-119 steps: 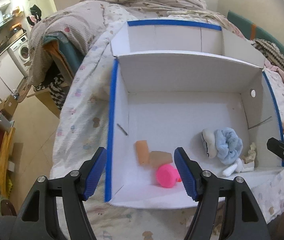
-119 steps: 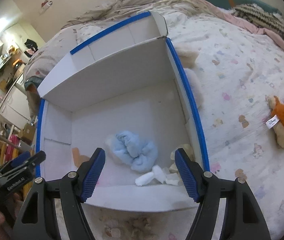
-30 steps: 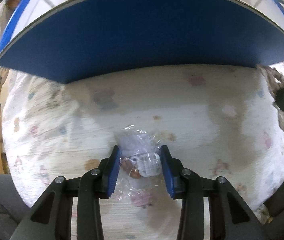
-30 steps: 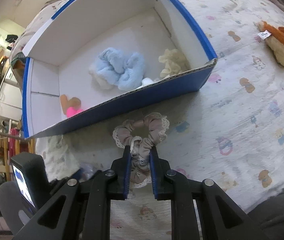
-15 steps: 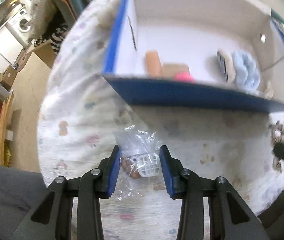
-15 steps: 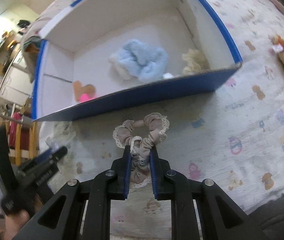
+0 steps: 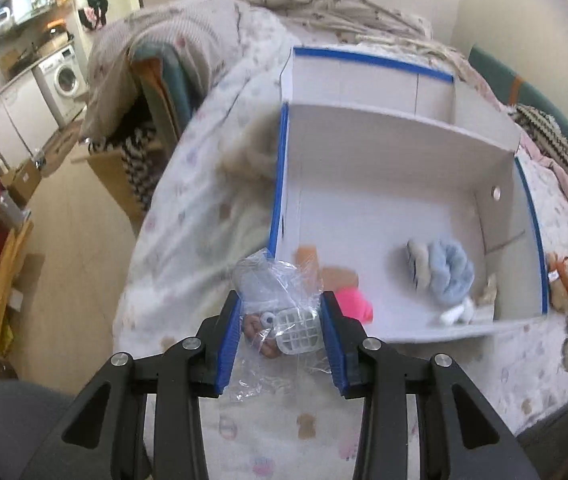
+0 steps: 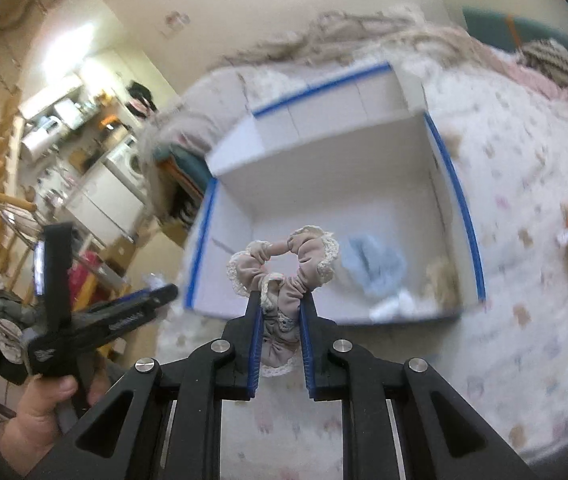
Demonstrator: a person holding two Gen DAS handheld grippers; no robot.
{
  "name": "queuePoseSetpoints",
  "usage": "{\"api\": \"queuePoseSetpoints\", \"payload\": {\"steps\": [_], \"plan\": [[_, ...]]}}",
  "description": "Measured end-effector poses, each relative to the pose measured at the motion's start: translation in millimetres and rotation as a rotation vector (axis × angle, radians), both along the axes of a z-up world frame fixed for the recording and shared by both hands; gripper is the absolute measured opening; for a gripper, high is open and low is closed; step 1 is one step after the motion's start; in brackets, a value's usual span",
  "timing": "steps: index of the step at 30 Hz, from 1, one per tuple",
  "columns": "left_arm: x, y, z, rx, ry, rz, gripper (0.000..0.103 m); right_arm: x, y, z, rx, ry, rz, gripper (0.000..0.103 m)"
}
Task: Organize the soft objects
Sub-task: 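Carry the scrunchie and plastic bag into the box and open both grippers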
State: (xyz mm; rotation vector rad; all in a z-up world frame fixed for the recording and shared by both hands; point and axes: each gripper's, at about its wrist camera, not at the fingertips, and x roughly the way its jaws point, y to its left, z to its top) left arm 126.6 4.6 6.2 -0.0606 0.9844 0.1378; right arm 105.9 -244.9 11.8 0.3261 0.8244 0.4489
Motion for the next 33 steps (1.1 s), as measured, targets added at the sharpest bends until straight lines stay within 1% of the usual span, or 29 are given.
{"api": "queuePoseSetpoints", "payload": {"steps": [2,5,9,12,15,19,27,30,33], "plan": [[11.7,1.1,3.5,0.010,-0.013,-0.013,0.035,6.3,-1.3,10.9,0.034,-0.037,0.007,0.018],[25.1,-3.4,12.2,0.020,-0.042,-0.024,0.035,21.1,-2.9,21.1,0.029,-0.070,0.003,0.018],[44.5,-16.7,17.8,0.021,-0.054,-0.056,0.035,49.1,-1.3,18.2,0.012,-0.054,-0.010,0.018],[57.8,-30.7,12.6,0.021,-0.044,-0.102,0.035,71.3,-1.5,7.0,-0.013,-0.028,-0.018,0.018],[73.0,-41.5,1.1,0.016,-0.014,-0.122,0.035,90.2,-4.2,-8.6,-0.024,0.013,-0.025,0.018],[91.6,-50.6,-23.6,-0.005,0.043,-0.125,0.035,105.6,-5.9,-30.1,-0.028,0.068,-0.040,0.018],[105.8,-73.9,-62.5,0.003,0.129,-0.152,0.035,122.5,-7.2,-84.6,-0.118,0.289,-0.071,0.018],[108.1,-81.5,-73.1,0.003,0.158,-0.160,0.035,124.6,-10.8,-99.7,-0.112,0.356,-0.076,0.018],[109.7,-87.9,-81.9,0.009,0.182,-0.167,0.035,125.7,-15.4,-106.0,-0.095,0.396,-0.088,0.018]]}}
